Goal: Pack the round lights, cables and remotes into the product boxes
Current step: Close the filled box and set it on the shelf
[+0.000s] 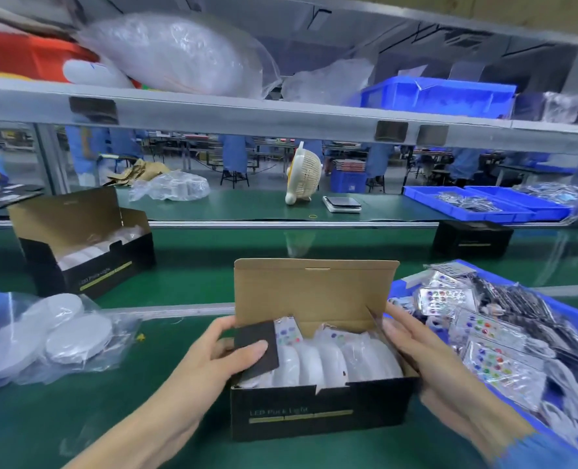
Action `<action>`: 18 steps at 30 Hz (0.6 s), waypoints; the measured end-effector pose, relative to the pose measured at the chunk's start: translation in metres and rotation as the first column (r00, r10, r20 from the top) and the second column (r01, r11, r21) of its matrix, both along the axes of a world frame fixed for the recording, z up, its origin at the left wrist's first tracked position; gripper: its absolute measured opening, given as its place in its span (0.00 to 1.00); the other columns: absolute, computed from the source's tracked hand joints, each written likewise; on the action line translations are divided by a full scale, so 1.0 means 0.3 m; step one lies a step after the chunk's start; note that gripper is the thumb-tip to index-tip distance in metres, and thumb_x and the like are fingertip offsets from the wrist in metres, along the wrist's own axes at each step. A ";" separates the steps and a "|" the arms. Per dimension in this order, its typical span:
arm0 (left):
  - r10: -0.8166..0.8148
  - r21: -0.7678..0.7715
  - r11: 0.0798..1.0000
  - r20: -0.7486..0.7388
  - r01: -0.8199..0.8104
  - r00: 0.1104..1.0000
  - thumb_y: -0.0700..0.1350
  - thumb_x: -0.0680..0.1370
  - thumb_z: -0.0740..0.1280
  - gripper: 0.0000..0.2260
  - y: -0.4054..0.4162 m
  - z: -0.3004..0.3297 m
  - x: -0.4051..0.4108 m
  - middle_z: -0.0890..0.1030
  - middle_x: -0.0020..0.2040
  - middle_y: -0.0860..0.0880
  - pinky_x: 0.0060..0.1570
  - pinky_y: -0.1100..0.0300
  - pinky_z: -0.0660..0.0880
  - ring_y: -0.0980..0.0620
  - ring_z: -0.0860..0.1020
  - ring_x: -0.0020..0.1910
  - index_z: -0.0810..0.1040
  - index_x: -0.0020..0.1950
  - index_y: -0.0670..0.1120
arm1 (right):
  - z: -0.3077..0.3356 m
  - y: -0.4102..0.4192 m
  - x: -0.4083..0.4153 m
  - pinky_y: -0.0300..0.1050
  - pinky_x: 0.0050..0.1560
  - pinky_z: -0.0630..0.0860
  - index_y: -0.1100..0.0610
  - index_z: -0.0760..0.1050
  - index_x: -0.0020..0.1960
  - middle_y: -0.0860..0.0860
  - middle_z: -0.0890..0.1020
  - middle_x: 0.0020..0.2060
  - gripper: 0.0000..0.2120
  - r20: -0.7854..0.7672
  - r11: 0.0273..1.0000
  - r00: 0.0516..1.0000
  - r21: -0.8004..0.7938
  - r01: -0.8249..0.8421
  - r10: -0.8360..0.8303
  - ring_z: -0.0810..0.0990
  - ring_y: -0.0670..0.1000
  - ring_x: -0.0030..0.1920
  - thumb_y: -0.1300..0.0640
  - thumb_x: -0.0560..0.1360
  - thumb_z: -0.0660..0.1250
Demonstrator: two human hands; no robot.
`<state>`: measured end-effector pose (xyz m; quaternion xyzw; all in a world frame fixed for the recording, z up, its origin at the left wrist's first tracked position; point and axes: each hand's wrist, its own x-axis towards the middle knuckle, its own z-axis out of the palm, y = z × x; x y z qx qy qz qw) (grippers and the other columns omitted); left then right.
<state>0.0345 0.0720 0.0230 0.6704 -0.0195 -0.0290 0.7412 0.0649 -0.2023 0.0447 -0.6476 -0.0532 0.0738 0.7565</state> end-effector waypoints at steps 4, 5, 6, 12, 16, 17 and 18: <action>-0.005 0.066 0.998 0.102 -0.001 0.995 0.44 0.64 0.80 0.24 0.005 0.004 0.008 0.85 0.54 0.51 0.50 0.62 0.78 0.52 0.83 0.54 0.79 0.55 0.64 | -0.035 -0.020 0.009 0.39 0.57 0.73 0.49 0.78 0.57 0.42 0.84 0.52 0.26 0.183 0.992 0.983 -0.127 0.014 0.009 0.81 0.42 0.57 0.69 0.63 0.76; 0.000 0.083 0.996 0.165 -0.013 0.986 0.39 0.66 0.80 0.26 -0.001 0.007 0.006 0.85 0.52 0.58 0.47 0.69 0.77 0.60 0.82 0.53 0.79 0.51 0.68 | -0.038 -0.020 0.009 0.44 0.59 0.74 0.53 0.78 0.56 0.47 0.84 0.54 0.23 0.231 0.993 0.973 -0.116 0.033 -0.006 0.80 0.47 0.59 0.72 0.66 0.74; 0.006 0.090 0.996 0.209 -0.025 0.978 0.35 0.68 0.78 0.30 -0.006 0.008 0.005 0.84 0.48 0.65 0.44 0.76 0.74 0.69 0.80 0.50 0.79 0.48 0.73 | -0.046 -0.020 0.007 0.49 0.61 0.74 0.56 0.78 0.55 0.50 0.84 0.55 0.21 0.256 0.994 0.966 -0.092 0.054 -0.029 0.80 0.51 0.60 0.73 0.67 0.72; 0.057 -0.007 0.998 0.102 -0.057 0.993 0.27 0.71 0.68 0.29 -0.034 0.017 0.009 0.85 0.50 0.59 0.47 0.64 0.77 0.62 0.83 0.50 0.83 0.48 0.64 | -0.043 -0.031 -0.005 0.39 0.61 0.74 0.53 0.78 0.53 0.47 0.84 0.55 0.15 0.300 0.982 0.953 -0.166 0.087 -0.034 0.78 0.49 0.62 0.66 0.69 0.75; 0.056 -0.036 0.998 0.090 -0.053 0.994 0.28 0.70 0.70 0.25 -0.036 0.009 0.007 0.85 0.54 0.54 0.52 0.56 0.75 0.54 0.82 0.54 0.83 0.53 0.58 | -0.044 -0.011 -0.021 0.43 0.61 0.74 0.54 0.76 0.59 0.46 0.79 0.61 0.40 0.214 0.996 0.974 -0.034 0.084 -0.075 0.77 0.46 0.61 0.28 0.57 0.74; 0.068 -0.039 0.997 0.120 -0.064 0.990 0.29 0.69 0.72 0.23 -0.039 -0.002 0.004 0.85 0.54 0.54 0.53 0.56 0.74 0.56 0.81 0.56 0.83 0.53 0.56 | -0.047 -0.005 -0.022 0.48 0.66 0.72 0.55 0.76 0.61 0.47 0.79 0.62 0.45 0.201 0.993 0.972 0.004 0.121 -0.120 0.76 0.46 0.62 0.25 0.55 0.72; 0.086 -0.036 0.996 0.160 -0.081 0.983 0.30 0.68 0.73 0.22 -0.037 -0.010 0.000 0.84 0.55 0.53 0.55 0.58 0.74 0.57 0.80 0.58 0.83 0.52 0.55 | -0.047 -0.003 -0.021 0.52 0.68 0.69 0.55 0.77 0.59 0.47 0.80 0.60 0.45 0.232 0.989 0.961 0.013 0.151 -0.149 0.77 0.47 0.62 0.24 0.55 0.72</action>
